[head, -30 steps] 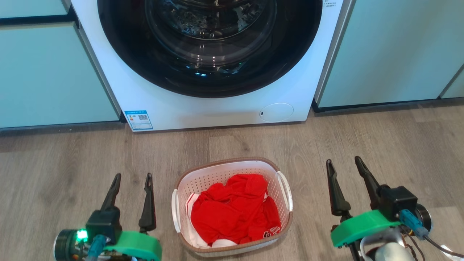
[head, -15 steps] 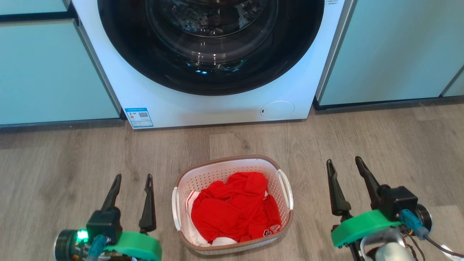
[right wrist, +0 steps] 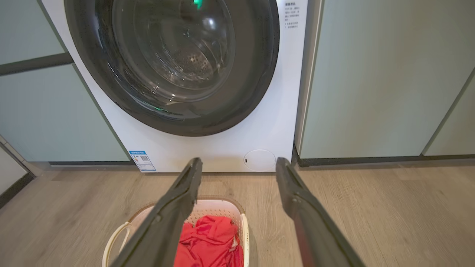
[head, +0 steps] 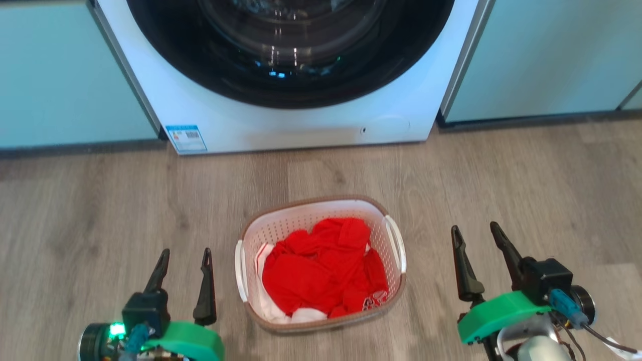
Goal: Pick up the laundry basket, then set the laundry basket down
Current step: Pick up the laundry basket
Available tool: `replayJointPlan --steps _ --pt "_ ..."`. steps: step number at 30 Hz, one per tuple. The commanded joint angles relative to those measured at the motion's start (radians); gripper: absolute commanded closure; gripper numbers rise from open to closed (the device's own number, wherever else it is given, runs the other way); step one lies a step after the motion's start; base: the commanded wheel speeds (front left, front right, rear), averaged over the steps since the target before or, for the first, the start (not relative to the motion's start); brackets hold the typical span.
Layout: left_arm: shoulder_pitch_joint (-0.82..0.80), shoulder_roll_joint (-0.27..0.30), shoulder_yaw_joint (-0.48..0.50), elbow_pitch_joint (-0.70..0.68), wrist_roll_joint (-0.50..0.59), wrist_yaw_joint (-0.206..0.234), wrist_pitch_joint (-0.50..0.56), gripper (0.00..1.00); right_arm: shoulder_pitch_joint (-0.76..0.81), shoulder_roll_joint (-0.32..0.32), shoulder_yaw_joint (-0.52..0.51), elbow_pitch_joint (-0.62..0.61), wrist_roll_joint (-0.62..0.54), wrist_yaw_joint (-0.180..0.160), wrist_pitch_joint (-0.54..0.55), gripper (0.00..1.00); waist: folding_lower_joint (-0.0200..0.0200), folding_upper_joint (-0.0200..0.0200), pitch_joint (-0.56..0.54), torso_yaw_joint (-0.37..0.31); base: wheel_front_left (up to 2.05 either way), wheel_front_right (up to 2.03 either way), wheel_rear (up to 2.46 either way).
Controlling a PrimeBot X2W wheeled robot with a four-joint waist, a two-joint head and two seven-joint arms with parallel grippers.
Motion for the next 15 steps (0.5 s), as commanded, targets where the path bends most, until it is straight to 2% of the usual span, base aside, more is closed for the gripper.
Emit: replayJointPlan --steps 1,15 --pt "-0.063 -0.006 0.035 -0.024 -0.009 0.002 -0.010 0.00 -0.058 -0.011 0.017 -0.024 -0.010 0.006 -0.014 0.00 0.0000 0.0000 0.027 -0.001 0.00 0.00 0.00" --pt "-0.260 -0.006 0.008 0.142 -0.069 0.007 -0.010 0.00 -0.247 -0.011 -0.011 0.122 -0.008 0.006 -0.014 0.00 0.0000 0.0000 0.294 0.007 0.00 0.00 0.00"
